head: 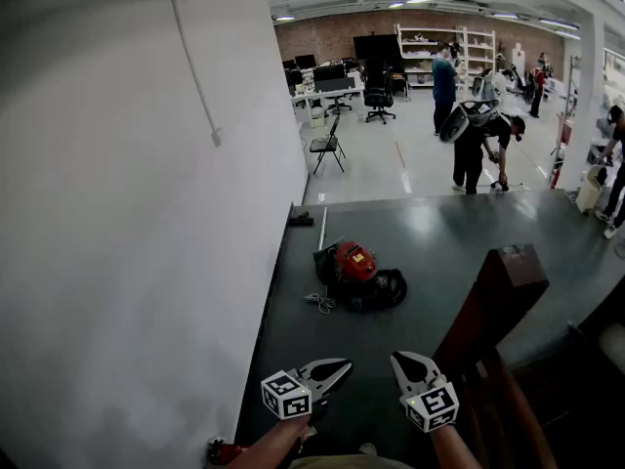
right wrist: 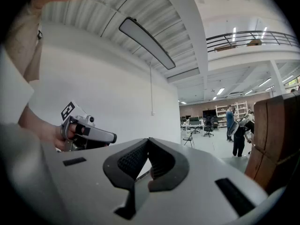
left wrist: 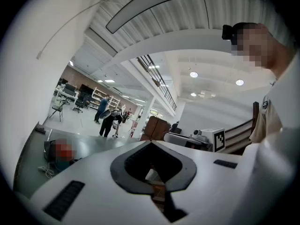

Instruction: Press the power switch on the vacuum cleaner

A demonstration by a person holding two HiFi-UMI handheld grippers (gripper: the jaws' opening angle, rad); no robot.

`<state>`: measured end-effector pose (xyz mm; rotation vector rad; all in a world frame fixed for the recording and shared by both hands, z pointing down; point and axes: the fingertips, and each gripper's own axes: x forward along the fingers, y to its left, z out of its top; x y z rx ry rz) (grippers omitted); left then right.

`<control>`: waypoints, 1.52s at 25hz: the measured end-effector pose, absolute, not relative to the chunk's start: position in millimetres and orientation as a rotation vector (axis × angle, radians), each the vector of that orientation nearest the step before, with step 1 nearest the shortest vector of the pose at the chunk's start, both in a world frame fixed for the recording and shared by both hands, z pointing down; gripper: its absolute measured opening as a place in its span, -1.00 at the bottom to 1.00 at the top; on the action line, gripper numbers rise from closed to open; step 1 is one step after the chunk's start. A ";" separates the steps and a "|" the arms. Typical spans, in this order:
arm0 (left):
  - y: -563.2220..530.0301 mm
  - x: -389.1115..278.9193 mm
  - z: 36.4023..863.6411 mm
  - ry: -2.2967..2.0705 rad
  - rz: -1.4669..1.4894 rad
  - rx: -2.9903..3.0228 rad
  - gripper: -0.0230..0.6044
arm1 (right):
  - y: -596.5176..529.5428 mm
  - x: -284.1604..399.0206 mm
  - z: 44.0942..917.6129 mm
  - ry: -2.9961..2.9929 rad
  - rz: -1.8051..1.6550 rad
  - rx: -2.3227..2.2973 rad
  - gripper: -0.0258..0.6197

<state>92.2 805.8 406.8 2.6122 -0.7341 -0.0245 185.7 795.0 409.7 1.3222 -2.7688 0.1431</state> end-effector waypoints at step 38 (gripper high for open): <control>410.3 -72.3 460.7 -0.700 0.065 2.534 -0.91 | 432.8 84.7 449.0 -2.539 0.399 1.534 -0.89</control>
